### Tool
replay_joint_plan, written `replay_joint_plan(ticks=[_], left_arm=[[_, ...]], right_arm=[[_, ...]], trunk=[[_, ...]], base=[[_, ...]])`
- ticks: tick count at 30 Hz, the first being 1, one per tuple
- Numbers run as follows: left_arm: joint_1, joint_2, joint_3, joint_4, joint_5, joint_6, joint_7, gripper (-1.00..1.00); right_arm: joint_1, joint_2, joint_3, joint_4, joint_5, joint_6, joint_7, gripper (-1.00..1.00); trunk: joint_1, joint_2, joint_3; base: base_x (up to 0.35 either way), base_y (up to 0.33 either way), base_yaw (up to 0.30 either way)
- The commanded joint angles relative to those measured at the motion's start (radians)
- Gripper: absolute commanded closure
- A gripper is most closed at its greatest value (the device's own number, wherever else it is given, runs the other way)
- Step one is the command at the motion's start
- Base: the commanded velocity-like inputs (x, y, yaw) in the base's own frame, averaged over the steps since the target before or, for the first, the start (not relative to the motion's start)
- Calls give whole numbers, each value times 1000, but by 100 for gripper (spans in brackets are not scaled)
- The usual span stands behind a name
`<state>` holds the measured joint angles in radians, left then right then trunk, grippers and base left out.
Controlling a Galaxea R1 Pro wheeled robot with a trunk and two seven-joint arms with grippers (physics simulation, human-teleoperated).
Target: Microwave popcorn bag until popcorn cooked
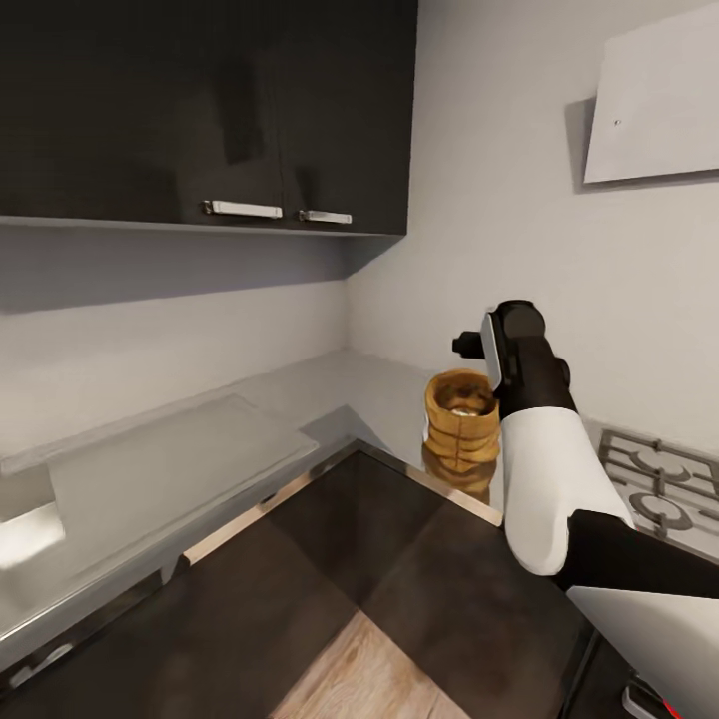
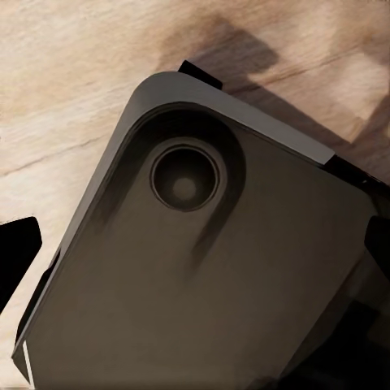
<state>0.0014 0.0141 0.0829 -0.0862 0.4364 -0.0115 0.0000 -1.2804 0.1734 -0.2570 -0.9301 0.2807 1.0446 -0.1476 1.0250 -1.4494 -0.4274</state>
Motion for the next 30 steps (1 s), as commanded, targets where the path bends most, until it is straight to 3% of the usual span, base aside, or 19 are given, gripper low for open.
replay_joint_plan(ticks=[1, 3, 4, 6, 10, 18, 22, 26, 28, 30], left_arm=[[0, 0, 8, -1, -4, -1, 0, -100], [0, 0, 7, -1, -4, -1, 0, -100], [0, 0, 6, -1, -4, -1, 0, -100], [0, 0, 6, -1, -4, -1, 0, -100], [0, 0, 4, -1, -4, -1, 0, -100], [0, -3, 3, -2, -13, -2, 0, -100], [0, -5, 1, -3, -13, -2, 0, -100], [0, -5, 0, -3, -13, -2, 0, -100], [0, -5, 0, -3, -13, -2, 0, -100], [0, -5, 0, -3, -13, -2, 0, -100]], right_arm=[[-1, 1, -8, 1, -1, 3, -18, -100], [-1, 1, -28, 1, 0, 3, -71, -100], [0, 1, -68, 2, -1, 3, -146, -100], [0, 1, -116, 3, -1, 3, -207, -100], [0, 1, -142, 6, -1, 3, -237, -100], [6, 1, -143, 11, -4, 3, -234, -100], [10, 1, -139, 32, 2, -142, -232, -100], [11, 1, -138, 45, -3, -185, -227, -100], [12, 1, -137, 54, -3, -188, -201, -100], [11, 1, -137, 84, -3, -191, -108, -100]], trunk=[[0, -1, -1], [0, -1, -1], [0, -1, -1], [0, -1, -1], [0, -1, -1], [0, -1, -1], [0, -1, -1], [0, -1, -1], [0, -1, -1], [0, -1, -1]], base=[[0, 0, 63], [0, 0, 33], [0, 0, 11], [0, 0, 5], [0, 0, 1], [-55, 0, 0], [-163, 0, 0], [-15, 0, 0], [-2, 0, 0], [0, 0, 0]])
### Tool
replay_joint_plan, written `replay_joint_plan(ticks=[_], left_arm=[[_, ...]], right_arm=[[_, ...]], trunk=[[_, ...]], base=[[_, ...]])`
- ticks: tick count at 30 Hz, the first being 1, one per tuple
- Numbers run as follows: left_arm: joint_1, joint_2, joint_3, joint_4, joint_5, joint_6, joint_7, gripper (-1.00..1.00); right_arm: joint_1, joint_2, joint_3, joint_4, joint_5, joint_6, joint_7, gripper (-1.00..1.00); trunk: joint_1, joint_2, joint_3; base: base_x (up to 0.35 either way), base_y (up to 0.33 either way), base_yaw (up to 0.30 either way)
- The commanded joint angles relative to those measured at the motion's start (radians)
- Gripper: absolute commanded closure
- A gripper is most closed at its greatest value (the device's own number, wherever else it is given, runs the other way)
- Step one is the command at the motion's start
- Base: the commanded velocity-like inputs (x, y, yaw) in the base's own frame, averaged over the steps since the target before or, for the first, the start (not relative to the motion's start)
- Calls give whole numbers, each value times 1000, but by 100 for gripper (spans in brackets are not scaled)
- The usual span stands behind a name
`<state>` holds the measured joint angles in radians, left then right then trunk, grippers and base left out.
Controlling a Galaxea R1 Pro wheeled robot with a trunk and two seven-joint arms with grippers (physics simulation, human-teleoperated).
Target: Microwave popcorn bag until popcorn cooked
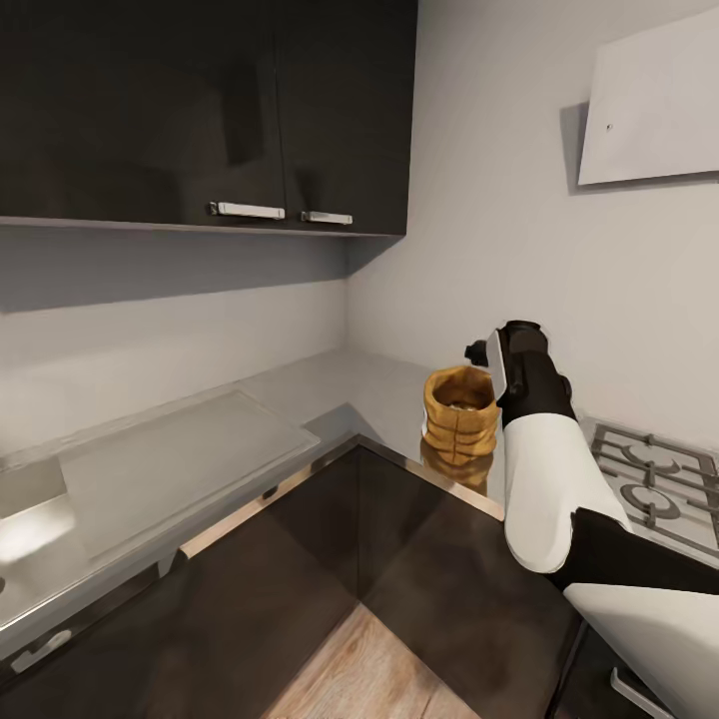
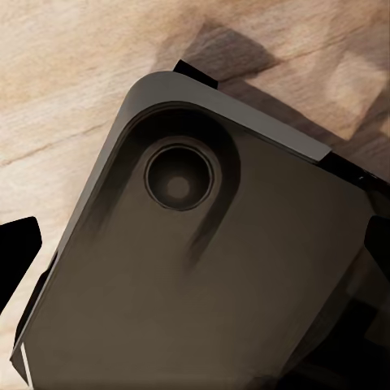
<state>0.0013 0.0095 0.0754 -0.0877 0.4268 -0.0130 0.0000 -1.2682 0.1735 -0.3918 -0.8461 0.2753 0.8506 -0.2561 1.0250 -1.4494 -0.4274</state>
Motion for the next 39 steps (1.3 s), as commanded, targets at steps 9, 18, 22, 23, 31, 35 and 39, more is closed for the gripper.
replay_joint_plan(ticks=[9, 18, 22, 23, 31, 35, 39], left_arm=[[0, 0, 7, -1, -3, -1, -1, -100], [0, -1, 10, -1, -3, -1, -2, -100], [0, 0, 8, -1, -2, -1, -2, -100], [0, 0, 8, -1, -2, -1, -1, -100], [0, 1, 10, -1, -3, -2, -2, -100], [0, 2, 9, -1, -3, -2, -2, -100], [0, 2, 9, -1, -3, -2, -2, -100]], right_arm=[[-1, 1, -5, 85, 20, -10, 27, -100], [-1, 1, -5, 88, 18, -11, -39, -100], [-1, 1, -7, 89, 12, -20, -52, -100], [-1, 1, -7, 92, 11, -29, -53, -100], [-8, 1, -4, 196, 13, -165, -57, -100], [-16, 1, -5, 195, 13, -155, -57, -100], [-12, 1, -4, 173, 14, -156, -56, -100]], trunk=[[0, -1, -1], [0, -1, -1], [0, -1, -1], [0, -1, -1], [0, -1, -1], [0, -1, -1], [0, -1, -1]], base=[[0, 0, 0], [-99, 0, 0], [-46, 0, 0], [-8, 0, 0], [0, 0, 0], [21, 0, 0], [211, 0, 0]])
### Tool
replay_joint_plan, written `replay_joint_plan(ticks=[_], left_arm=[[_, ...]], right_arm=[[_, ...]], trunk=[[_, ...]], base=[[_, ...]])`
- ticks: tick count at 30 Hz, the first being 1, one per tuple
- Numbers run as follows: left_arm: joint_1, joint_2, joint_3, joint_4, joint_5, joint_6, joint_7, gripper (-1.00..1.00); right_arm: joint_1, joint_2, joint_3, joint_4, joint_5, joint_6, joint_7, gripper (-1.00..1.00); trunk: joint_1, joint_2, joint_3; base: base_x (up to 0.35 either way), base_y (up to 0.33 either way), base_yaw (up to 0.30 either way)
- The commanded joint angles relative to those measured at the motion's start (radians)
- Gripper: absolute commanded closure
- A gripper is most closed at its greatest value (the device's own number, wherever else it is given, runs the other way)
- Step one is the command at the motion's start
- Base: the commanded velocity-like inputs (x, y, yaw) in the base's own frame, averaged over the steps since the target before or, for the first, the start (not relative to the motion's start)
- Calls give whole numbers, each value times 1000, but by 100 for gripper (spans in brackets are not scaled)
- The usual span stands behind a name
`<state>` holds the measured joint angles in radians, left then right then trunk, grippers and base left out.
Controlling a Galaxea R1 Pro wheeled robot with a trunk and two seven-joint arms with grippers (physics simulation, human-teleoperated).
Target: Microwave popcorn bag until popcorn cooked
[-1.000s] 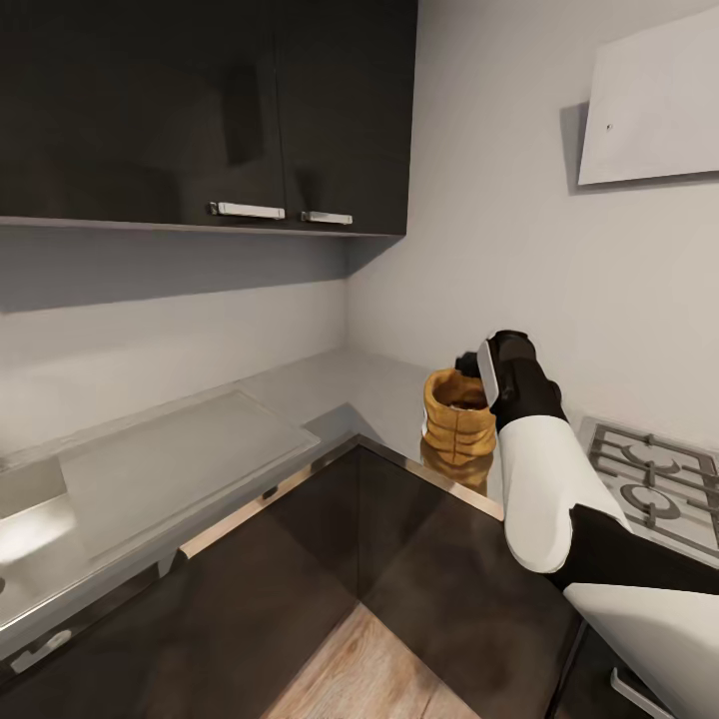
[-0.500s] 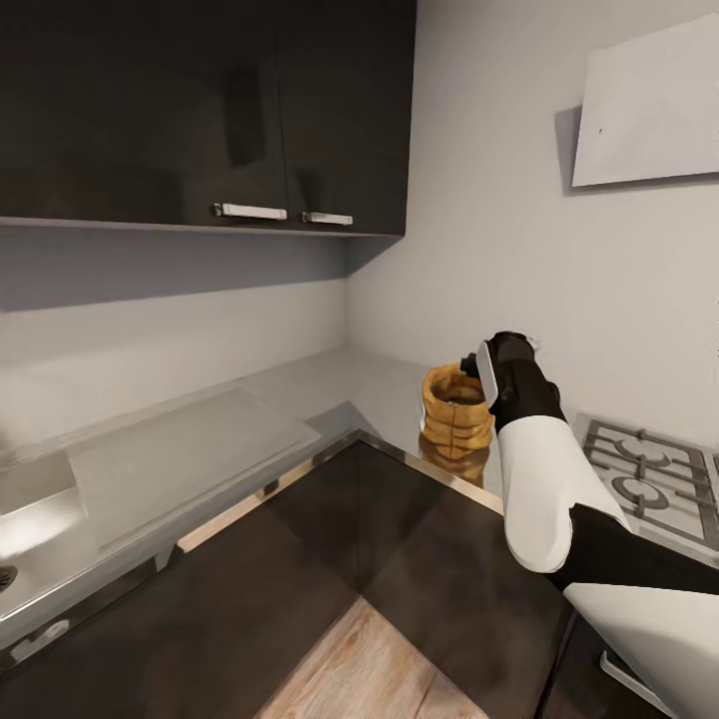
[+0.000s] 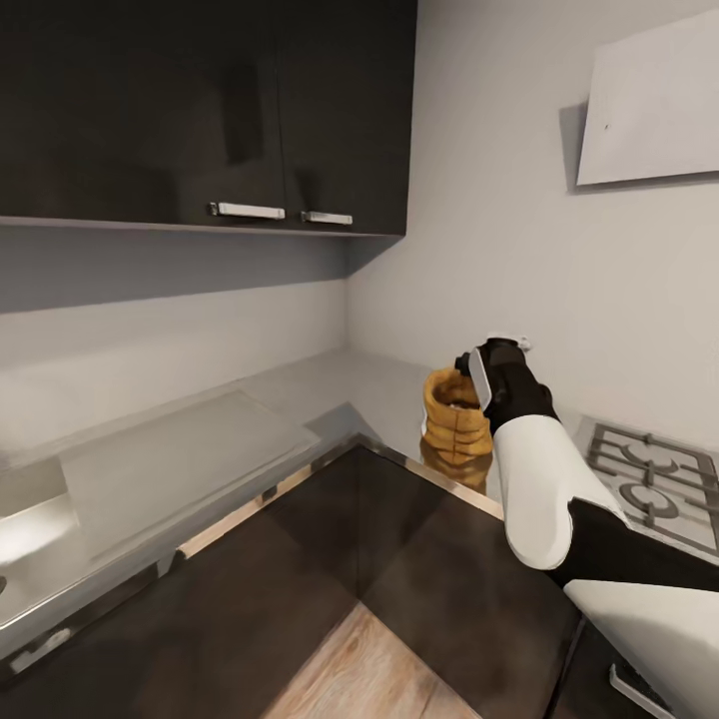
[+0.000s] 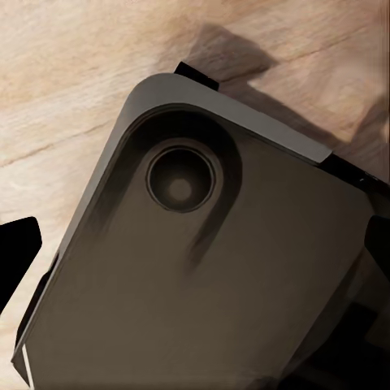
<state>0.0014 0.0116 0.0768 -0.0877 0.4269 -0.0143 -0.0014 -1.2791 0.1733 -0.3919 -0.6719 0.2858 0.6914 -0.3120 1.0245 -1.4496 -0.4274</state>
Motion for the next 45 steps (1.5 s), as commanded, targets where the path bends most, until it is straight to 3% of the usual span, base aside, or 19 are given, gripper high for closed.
replay_joint_plan(ticks=[1, 13, 14, 15, 25, 30, 45], left_arm=[[0, -1, 8, -1, -3, -1, 0, -100], [0, 0, 7, -1, -4, -1, 0, -100], [0, 0, 7, -1, -4, -1, 0, -100], [0, 0, 6, -1, -4, -1, 0, -100], [0, 1, 6, -1, -4, -1, 0, -100], [0, 0, 6, -1, -4, -1, 0, -100], [0, -4, 3, -1, -5, -27, 0, -100]], right_arm=[[-1, 1, -4, -7, 4, 4, 0, -100], [0, 1, -9, -17, -1, 4, -20, -100], [1, 1, -11, -15, -4, 2, -123, -100], [1, 1, -12, -10, -6, 0, -145, -100], [16, 1, -15, -2, -9, -8, -205, -100], [17, 1, -64, 0, -9, -8, -216, -100], [17, 1, -69, 11, -11, -11, -216, -100]], trunk=[[0, 0, -1], [0, 0, -1], [0, 0, -1], [0, 0, -1], [0, 0, -1], [0, 0, -1], [0, 0, -1]], base=[[285, 0, 0], [94, 0, 0], [0, 0, 0], [0, 0, 0], [0, 0, 0], [0, 0, 0], [-54, 3, 0]])
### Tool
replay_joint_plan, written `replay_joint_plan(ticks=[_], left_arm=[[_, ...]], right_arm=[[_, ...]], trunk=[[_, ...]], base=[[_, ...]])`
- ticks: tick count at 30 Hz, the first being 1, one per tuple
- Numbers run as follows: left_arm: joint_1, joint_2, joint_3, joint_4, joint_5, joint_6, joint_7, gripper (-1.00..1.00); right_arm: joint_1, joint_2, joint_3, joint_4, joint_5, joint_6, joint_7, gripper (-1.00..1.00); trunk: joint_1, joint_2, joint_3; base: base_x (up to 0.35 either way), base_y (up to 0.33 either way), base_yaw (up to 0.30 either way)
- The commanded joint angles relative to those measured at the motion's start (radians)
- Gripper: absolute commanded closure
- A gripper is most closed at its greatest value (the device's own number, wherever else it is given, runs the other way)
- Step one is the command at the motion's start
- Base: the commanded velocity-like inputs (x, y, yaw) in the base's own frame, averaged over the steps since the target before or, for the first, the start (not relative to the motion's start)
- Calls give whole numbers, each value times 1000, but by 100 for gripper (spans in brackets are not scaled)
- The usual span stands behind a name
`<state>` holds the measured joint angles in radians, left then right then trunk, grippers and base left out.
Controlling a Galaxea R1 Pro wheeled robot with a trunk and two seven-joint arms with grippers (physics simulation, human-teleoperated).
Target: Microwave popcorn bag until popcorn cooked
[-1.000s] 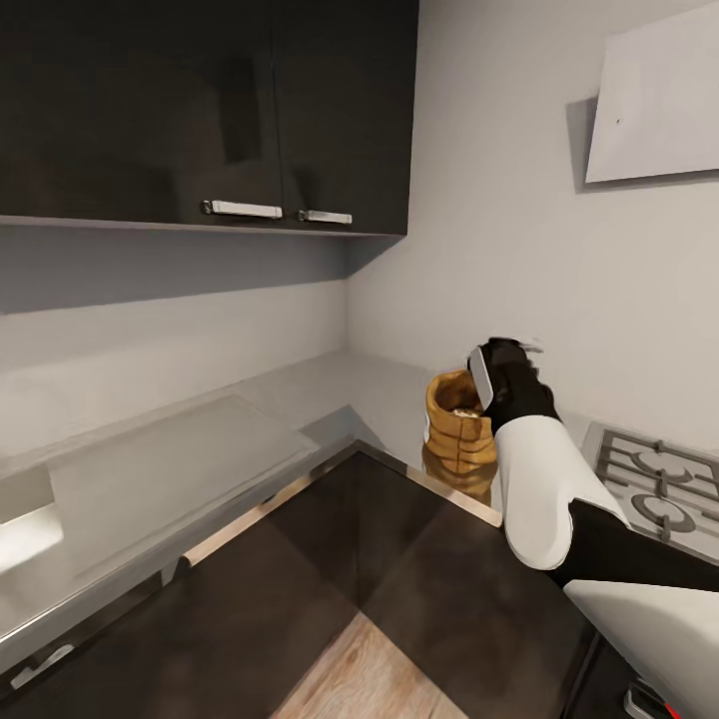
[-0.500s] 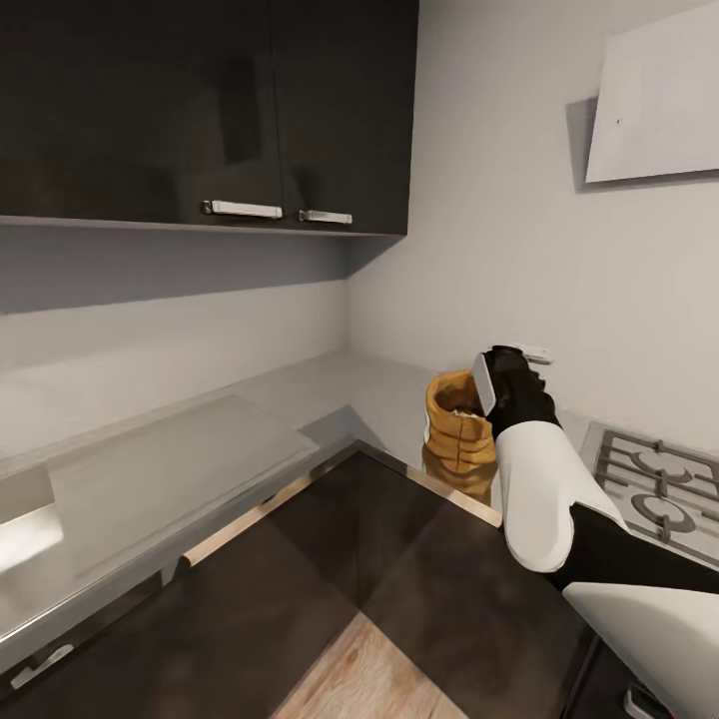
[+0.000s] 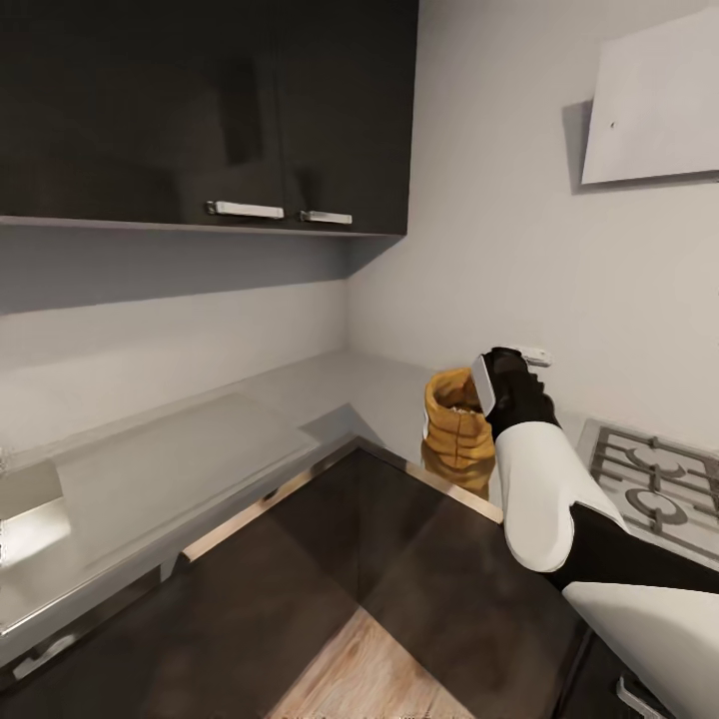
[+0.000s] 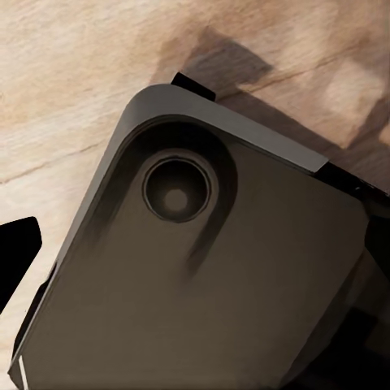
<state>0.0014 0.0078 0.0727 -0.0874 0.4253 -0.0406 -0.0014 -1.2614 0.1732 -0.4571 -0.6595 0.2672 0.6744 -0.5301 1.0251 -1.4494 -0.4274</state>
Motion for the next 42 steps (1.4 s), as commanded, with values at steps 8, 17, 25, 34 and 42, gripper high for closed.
replay_joint_plan(ticks=[8, 17, 25, 34, 42], left_arm=[[0, -2, 9, 0, -5, -1, 0, -100], [0, -2, 9, 0, -5, -1, 0, -100], [0, -2, 9, 0, -5, -1, 0, -100], [0, -2, 10, 0, -5, -1, 0, -100], [0, -2, 10, 0, -5, -1, 0, -100]], right_arm=[[-1, 1, -3, 39, 7, -32, 2, -100], [-1, 1, -6, 41, 6, -36, 4, -100], [-1, 1, -25, 132, -79, -70, 0, -100], [-1, 1, -27, 176, -86, -115, -1, -100], [-1, 1, -29, 202, -88, -134, -1, -100]], trunk=[[0, -1, -1], [0, -1, -1], [0, -1, -1], [0, -1, -1], [0, -1, -1]], base=[[-125, 106, 0], [-2, 2, 0], [0, 0, 0], [0, 0, 0], [0, 0, 0]])
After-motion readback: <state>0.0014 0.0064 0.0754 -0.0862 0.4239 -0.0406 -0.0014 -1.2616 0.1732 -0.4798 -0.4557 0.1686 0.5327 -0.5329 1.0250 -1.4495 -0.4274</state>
